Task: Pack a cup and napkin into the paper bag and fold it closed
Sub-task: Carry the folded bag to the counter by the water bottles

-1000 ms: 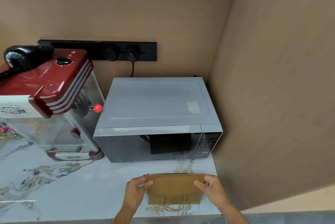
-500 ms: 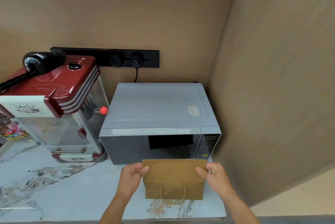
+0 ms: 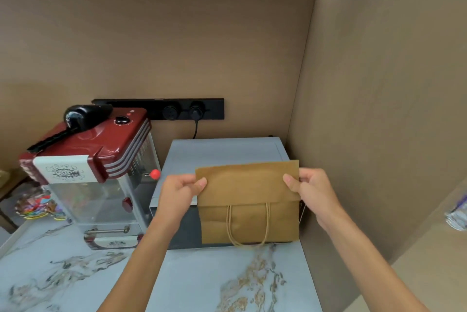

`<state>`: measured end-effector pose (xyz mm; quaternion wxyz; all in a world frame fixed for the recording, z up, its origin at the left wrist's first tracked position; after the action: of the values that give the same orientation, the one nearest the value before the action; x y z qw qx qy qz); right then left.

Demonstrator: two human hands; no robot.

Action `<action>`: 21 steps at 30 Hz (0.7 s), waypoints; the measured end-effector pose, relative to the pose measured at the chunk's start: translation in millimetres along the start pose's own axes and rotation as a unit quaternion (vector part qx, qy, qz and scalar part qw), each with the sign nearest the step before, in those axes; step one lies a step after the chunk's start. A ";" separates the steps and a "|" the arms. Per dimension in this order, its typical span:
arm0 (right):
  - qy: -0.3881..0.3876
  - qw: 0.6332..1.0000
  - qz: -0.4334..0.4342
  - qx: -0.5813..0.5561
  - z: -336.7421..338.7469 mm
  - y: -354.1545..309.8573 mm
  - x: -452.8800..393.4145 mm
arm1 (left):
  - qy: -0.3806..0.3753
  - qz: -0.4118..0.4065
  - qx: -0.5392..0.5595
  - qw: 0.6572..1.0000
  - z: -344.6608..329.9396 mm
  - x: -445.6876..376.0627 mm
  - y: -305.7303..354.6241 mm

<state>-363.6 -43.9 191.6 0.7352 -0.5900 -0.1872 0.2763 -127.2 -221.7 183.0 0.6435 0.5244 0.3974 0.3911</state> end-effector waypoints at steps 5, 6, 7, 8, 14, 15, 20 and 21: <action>0.019 0.997 0.055 -0.046 14.1 -74.7 -10.2 | 0.022 -0.057 0.016 0.998 12.0 -18.7 75.2; 0.022 0.996 0.067 -0.054 16.8 -88.5 -12.0 | 0.027 -0.072 0.020 0.997 13.5 -20.7 90.5; 0.025 0.995 0.078 -0.061 19.8 -102.4 -12.8 | 0.033 -0.086 0.026 0.995 15.0 -22.2 106.1; 0.028 0.993 0.090 -0.067 22.7 -115.3 -14.7 | 0.040 -0.100 0.033 0.994 16.0 -23.5 121.0; 0.056 0.987 0.132 -0.076 36.1 -172.7 -30.0 | 0.081 -0.137 0.040 0.986 19.2 -38.5 181.1; 0.059 0.986 0.133 -0.081 36.9 -177.5 -32.2 | 0.088 -0.138 0.040 0.986 19.9 -41.0 187.0; 0.061 0.982 0.150 -0.094 39.7 -190.8 -39.2 | 0.104 -0.136 0.051 0.984 21.2 -47.1 201.5; 0.059 0.982 0.151 -0.095 39.8 -191.4 -39.9 | 0.106 -0.133 0.051 0.984 21.5 -47.1 201.7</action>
<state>-383.1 -67.5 388.8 0.6351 -0.6941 -0.0781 0.3298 -142.7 -243.8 389.5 0.6160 0.4549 0.5490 0.3350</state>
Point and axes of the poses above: each hand's wrist, its own x-axis away from the middle knuckle, its own z-axis out of the back of the hand, y = z × x, the point moved 10 cm from there along -x, towards the middle knuckle, and after that the axes turned 9 degrees about y, right-handed, at the moved point
